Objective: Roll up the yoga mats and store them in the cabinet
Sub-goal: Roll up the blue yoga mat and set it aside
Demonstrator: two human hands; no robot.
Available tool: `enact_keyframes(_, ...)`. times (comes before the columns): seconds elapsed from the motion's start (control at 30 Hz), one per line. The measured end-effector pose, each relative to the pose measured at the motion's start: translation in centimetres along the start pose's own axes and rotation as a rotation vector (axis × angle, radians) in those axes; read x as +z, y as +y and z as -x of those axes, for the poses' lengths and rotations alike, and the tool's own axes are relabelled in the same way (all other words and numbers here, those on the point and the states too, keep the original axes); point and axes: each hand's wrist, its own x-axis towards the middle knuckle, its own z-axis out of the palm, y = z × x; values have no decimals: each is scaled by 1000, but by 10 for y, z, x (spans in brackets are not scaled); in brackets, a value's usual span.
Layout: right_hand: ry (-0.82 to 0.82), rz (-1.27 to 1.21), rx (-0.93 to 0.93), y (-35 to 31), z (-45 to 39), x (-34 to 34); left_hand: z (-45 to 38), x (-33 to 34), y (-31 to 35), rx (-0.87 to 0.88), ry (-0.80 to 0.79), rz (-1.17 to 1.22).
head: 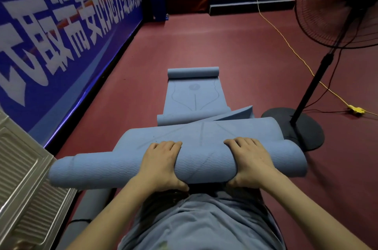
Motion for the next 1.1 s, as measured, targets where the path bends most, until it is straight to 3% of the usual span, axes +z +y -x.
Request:
enact_keyframes(0.27, -60, -9, -32, 0, -13, -7, 7, 22, -4, -8, 158, -1)
enact_keyframes(0.47, -98, -14, -30, -2, -18, -16, -3, 2, -8, -1, -40, -49)
enact_keyframes(0.63, -108, -112, -22, -1, -20, -26, -15, -21, -16, 30, -102, -31)
enact_keyframes(0.87, -298, -155, -29, 7, -17, -40, -12, -33, -13, 58, -200, 16)
enact_keyframes(1.1, -85, -108, -44, 1, -3, -22, -22, -37, -17, 10, -291, 105)
